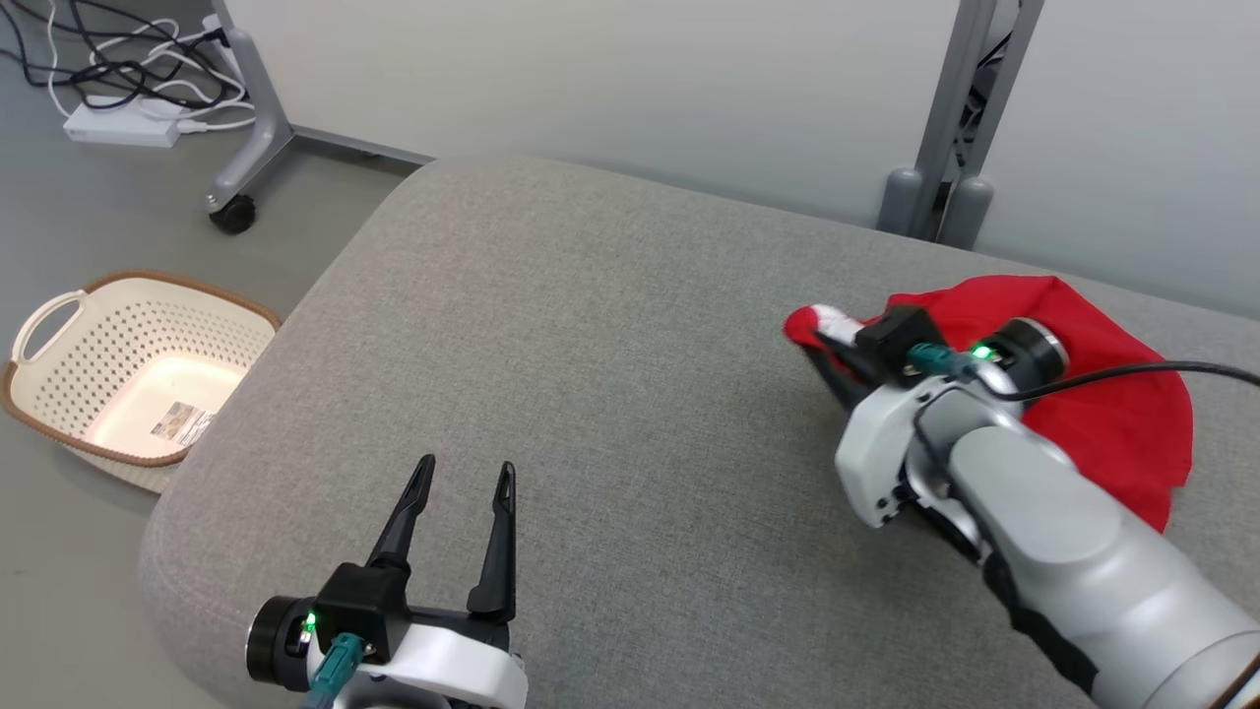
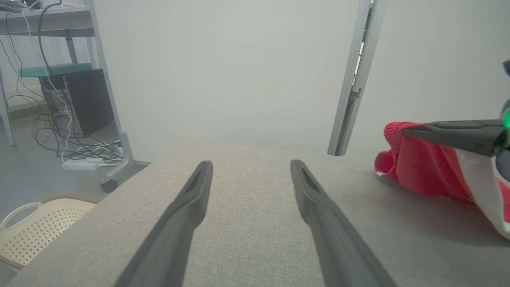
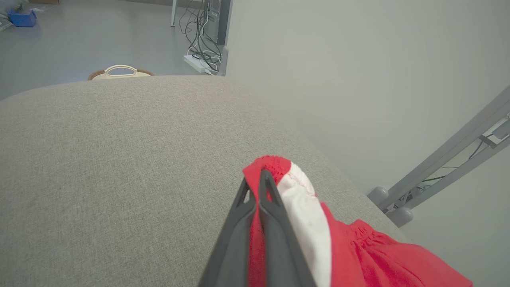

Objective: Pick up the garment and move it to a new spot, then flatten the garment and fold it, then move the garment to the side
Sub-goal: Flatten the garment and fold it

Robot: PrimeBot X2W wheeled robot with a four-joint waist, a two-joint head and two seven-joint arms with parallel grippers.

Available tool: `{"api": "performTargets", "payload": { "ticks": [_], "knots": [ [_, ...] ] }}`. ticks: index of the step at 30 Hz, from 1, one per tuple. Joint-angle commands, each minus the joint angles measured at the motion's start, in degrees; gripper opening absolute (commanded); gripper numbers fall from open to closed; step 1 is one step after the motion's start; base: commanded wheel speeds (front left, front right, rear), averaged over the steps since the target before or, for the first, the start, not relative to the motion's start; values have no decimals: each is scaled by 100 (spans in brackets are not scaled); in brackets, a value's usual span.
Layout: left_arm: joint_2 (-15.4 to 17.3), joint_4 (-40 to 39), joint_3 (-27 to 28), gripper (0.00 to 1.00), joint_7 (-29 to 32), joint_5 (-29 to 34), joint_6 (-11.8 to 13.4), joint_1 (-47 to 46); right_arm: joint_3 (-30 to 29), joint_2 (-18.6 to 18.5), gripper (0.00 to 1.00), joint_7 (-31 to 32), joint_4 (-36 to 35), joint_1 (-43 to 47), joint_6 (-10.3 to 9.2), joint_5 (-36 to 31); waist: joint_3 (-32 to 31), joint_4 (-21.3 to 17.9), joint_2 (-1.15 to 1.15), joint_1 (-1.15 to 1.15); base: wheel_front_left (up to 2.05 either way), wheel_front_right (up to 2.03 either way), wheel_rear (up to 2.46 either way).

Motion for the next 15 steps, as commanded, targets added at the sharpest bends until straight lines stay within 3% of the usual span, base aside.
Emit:
{"api": "performTargets", "payload": {
  "ticks": [1,8,9,10,11,15],
  "knots": [
    [23,-19,-29,100,-18,-38,18,-94,131,51,0,34,-39,40,-3,47,63,56,0,0,0,0,0],
    [25,-10,-233,100,-18,-197,84,-233,971,363,0,119,206,-86,-3,489,284,304,0,0,0,0,0],
    [23,-7,-246,100,-18,-214,92,-243,1093,385,9,132,252,-88,-3,527,297,325,0,0,0,0,0],
    [23,-3,-253,100,-18,-217,92,-250,1219,402,93,163,297,-92,-3,566,307,340,0,0,0,0,0],
    [23,2,-258,100,-18,-218,95,-250,1345,418,100,171,347,-103,-3,602,313,352,0,0,0,0,0],
    [24,26,-245,100,-18,-224,116,-237,1668,463,100,59,406,-197,-3,826,292,339,0,0,0,0,0]
  ]
}}
